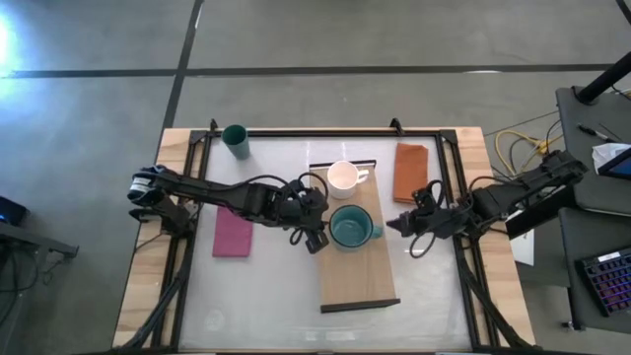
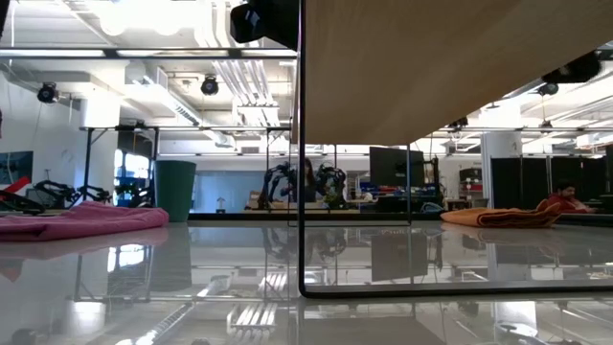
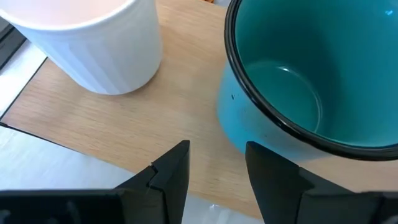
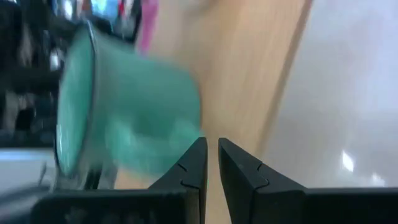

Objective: Stack small to large cups/mugs on shelf
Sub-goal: Put the blue mug on the shelf

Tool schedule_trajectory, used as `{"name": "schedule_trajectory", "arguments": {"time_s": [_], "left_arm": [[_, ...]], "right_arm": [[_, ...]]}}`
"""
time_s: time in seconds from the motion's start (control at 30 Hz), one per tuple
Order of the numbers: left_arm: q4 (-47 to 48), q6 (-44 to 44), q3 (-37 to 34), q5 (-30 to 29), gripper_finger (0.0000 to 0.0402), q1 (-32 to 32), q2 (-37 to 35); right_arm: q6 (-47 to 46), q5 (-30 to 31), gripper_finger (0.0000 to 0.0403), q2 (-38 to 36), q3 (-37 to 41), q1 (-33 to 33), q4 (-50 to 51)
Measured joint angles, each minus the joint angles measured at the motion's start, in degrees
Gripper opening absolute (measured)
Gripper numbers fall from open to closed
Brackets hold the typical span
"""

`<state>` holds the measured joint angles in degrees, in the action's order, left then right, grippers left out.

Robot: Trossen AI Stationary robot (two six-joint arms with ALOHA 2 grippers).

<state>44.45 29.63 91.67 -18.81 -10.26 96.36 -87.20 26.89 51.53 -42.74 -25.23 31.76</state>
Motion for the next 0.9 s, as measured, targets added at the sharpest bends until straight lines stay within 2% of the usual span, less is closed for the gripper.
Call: {"name": "schedule_trajectory", "arguments": {"time_s": [0.1,0.17,0.3,0.5,0.9], "left_arm": [[0.1,0.0,-0.2,0.0,0.0143,0.0,0.0],[0.1,0.0,-0.2,0.0,0.0143,0.0,0.0],[0.1,0.0,-0.2,0.0,0.0143,0.0,0.0],[0.0,0.0,-0.2,0.0,0.0143,0.0,0.0],[-0.5,0.0,-0.2,-1.2,0.0143,0.2,0.0]], "right_arm": [[-2.8,-5.2,0.0034,-0.5,0.0,-2.0,1.5],[-4.4,-6.0,0.0034,-0.1,0.0,-3.1,0.9],[-5.5,-4.6,0.0034,2.5,0.0,-3.5,-2.7],[-2.6,-3.9,0.0034,7.9,0.0,-2.9,-13.6],[-2.5,1.3,0.0034,10.0,0.0,-0.6,-17.5]]}}
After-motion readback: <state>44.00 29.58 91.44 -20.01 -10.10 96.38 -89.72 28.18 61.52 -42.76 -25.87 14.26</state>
